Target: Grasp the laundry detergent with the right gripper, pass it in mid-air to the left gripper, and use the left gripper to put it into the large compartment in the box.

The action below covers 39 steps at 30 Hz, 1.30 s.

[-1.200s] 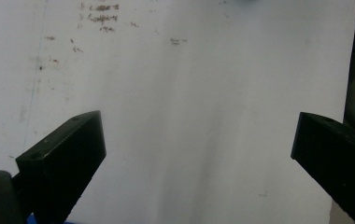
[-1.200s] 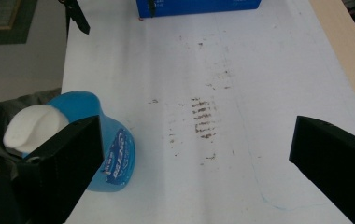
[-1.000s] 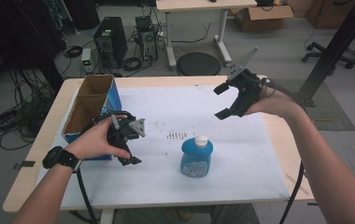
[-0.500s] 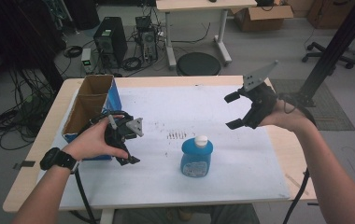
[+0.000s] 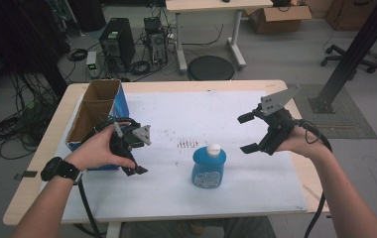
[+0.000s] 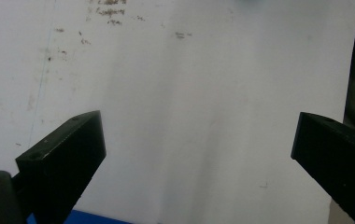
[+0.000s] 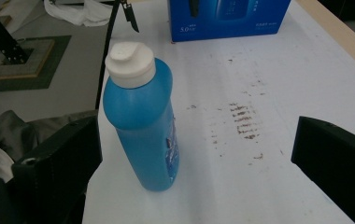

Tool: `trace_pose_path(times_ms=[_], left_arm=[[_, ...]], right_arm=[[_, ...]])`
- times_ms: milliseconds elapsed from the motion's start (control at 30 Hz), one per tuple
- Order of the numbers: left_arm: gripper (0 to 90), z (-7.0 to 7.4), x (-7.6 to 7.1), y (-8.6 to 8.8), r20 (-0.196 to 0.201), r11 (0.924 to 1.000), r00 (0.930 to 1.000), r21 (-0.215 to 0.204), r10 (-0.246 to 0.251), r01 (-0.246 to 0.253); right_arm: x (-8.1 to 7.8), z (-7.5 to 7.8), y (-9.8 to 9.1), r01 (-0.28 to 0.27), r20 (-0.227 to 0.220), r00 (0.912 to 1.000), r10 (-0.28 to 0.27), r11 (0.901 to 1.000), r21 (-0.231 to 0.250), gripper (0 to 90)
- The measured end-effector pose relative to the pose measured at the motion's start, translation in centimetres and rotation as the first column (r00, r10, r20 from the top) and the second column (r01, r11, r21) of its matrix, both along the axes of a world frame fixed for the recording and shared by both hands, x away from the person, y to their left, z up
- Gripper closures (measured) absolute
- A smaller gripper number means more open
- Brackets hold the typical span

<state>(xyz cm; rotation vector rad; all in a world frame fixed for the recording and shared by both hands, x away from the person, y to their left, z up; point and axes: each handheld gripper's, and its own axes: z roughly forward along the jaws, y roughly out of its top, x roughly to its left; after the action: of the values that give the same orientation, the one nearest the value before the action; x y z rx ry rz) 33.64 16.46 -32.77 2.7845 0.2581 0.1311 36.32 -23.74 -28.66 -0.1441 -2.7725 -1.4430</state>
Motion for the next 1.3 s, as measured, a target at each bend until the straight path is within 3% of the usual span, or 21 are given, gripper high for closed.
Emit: trace_pose_path(times_ms=[233,467,933,1167,1300], left_arm=[[3.7,0.0,0.0,0.1,0.0,1.0,1.0,-0.001,-0.003,0.003],[3.7,0.0,-0.1,0.0,-0.002,0.9999,1.0,-0.011,-0.009,0.009],[3.7,0.0,-0.3,0.2,0.003,0.9999,1.0,-0.008,-0.008,0.008],[3.7,0.0,-0.3,0.1,0.003,0.9999,1.0,-0.011,-0.004,0.004],[3.6,0.1,-0.3,0.1,0.004,0.9999,1.0,-0.015,-0.006,0.006]], right_arm=[[-1.5,-1.5,0.4,0.002,0.005,1.0,-0.002,0.9992,0.039,1.4],[-2.5,-4.0,1.6,0.014,-0.007,0.9999,-0.014,0.9995,0.029,1.4],[-3.5,-7.3,3.2,0.042,-0.043,0.9983,-0.039,0.9951,0.09,1.5],[-4.0,-8.2,4.3,0.062,-0.009,0.9981,-0.061,0.994,0.09,1.9],[-4.1,-9.0,5.1,0.062,-0.022,0.998,-0.06,0.9918,0.112,2.2]])
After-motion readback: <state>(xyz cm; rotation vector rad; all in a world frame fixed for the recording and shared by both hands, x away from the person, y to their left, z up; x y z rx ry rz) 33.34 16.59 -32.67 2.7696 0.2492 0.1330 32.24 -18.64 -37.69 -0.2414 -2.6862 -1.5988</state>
